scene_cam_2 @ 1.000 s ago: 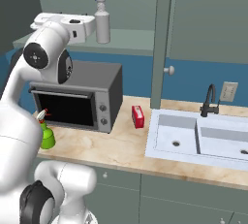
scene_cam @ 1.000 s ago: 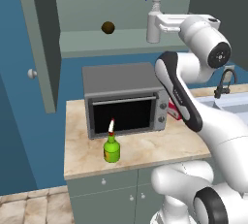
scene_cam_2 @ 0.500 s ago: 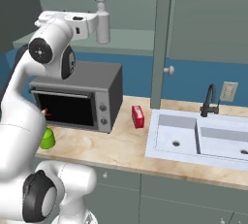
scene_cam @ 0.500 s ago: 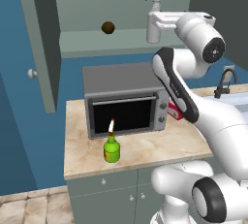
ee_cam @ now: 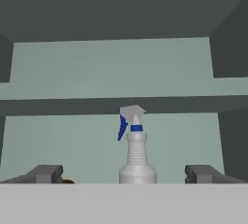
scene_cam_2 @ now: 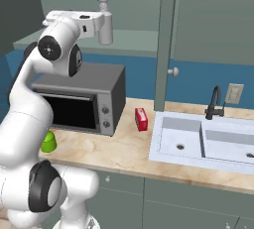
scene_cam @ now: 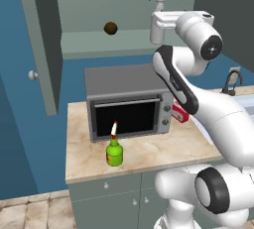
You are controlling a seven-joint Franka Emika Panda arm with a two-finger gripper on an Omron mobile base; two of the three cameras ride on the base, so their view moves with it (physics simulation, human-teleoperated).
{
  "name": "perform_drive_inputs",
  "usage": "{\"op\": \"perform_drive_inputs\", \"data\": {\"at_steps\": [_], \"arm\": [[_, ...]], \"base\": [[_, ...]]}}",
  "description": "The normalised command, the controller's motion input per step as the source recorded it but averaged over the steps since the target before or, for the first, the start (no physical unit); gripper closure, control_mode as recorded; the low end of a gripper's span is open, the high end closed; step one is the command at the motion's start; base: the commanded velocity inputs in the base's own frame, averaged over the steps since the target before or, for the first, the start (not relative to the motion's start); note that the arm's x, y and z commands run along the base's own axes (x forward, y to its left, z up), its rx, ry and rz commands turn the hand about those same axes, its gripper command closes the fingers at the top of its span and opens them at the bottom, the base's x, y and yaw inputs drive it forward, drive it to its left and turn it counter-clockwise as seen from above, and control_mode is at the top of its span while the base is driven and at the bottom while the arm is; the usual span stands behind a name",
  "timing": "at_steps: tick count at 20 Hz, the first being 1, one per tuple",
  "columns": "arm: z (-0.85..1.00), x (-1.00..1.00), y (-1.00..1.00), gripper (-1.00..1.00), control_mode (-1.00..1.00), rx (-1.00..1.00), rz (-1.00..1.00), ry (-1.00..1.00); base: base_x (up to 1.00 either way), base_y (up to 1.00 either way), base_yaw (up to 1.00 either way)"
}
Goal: Pick the spray and spray from the cabinet and place them on the counter.
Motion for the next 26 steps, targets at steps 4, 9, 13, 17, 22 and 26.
{"op": "perform_drive_inputs", "data": {"at_steps": [4, 9, 13, 17, 22, 26], "arm": [[-0.07, 0.18, -0.13, -1.00, -1.00, -0.02, -0.01, 0.00], [-0.01, 0.21, -0.07, -1.00, -1.00, -0.01, 0.00, 0.00], [0.00, 0.21, 0.00, -1.00, -1.00, 0.00, 0.00, 0.00], [0.00, 0.19, 0.00, -1.00, -1.00, 0.00, 0.00, 0.00], [0.00, 0.20, 0.00, -1.00, -1.00, 0.00, 0.00, 0.00], [0.00, 0.25, 0.00, -1.00, -1.00, -0.01, 0.00, 0.00]], "base": [[0.00, 0.00, 0.00], [0.00, 0.00, 0.00], [0.00, 0.00, 0.00], [0.00, 0.00, 0.00], [0.00, 0.00, 0.00], [0.00, 0.00, 0.00]]}}
